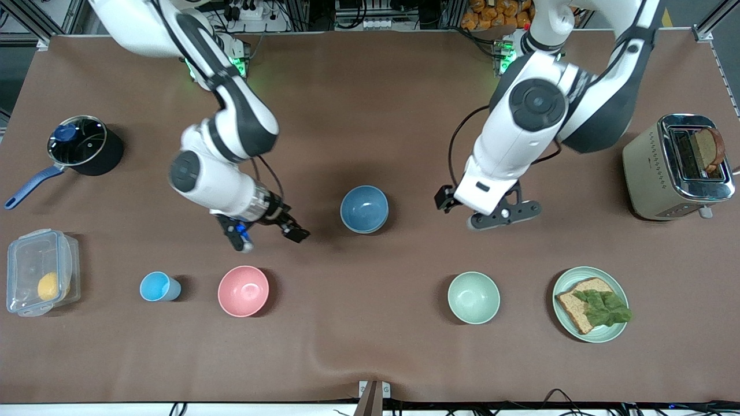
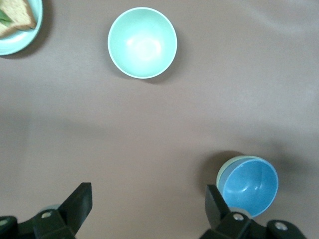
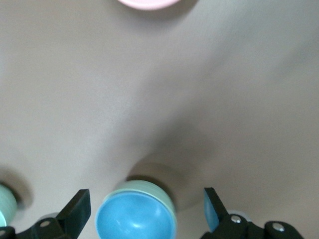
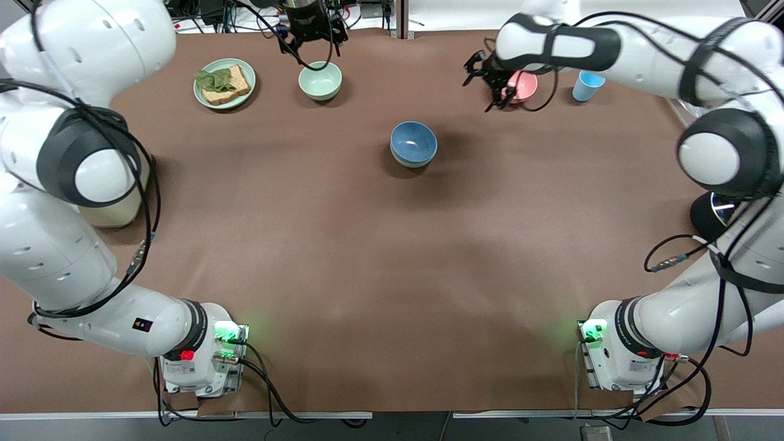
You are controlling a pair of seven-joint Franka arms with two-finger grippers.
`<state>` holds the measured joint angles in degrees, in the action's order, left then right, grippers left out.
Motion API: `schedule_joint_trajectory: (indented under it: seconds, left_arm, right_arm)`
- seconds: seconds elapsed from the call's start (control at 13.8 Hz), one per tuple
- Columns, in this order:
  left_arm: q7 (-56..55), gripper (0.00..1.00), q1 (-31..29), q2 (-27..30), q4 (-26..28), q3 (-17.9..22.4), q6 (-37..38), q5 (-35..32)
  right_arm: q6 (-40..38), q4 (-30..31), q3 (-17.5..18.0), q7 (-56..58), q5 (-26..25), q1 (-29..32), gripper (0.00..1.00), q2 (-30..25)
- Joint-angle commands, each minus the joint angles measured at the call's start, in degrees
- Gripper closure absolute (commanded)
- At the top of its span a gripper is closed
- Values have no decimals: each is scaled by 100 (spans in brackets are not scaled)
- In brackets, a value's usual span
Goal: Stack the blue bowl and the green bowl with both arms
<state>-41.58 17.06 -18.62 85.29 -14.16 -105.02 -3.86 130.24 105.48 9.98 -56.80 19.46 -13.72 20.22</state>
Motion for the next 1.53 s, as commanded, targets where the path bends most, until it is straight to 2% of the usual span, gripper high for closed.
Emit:
schedule_joint_trajectory:
  seconds: [0.0, 0.36, 0.65, 0.8, 0.87, 1.16, 1.31, 1.45]
  left_arm:
    - [561, 0, -149, 534, 66, 19, 647, -142]
    - [2072, 0, -800, 1438, 67, 80, 1474, -133]
    - [2935, 0, -871, 1993, 66, 764, 1827, 51]
    - [3250, 0, -889, 2134, 58, 897, 2125, 166]
    - [3409, 0, -950, 2135, 58, 906, 2152, 114]
    - [3454, 0, -1047, 2012, 40, 862, 2223, 209]
    - [3463, 0, -1065, 2029, 49, 906, 2223, 402]
    - [3419, 0, -1099, 2021, 49, 915, 2223, 429]
  right_arm:
    - [-690, 579, 65, 1114, -231, 649, 0, -1158]
    - [-1342, 606, 65, 3119, -372, 1503, 0, -2004]
    - [-1817, 597, 57, 4798, -1092, 2258, 0, -2478]
    - [-2019, 492, -13, 5527, -1469, 2435, 0, -2663]
    - [-2116, 326, -136, 5774, -1741, 2453, 0, -2681]
    - [-3273, -824, -839, 5944, -1814, 2042, 0, -2480]
    - [-3994, -1632, -1425, 6233, -1937, 1420, 0, -2095]
    - [-4050, -1688, -1499, 6418, -1928, 1381, 0, -2084]
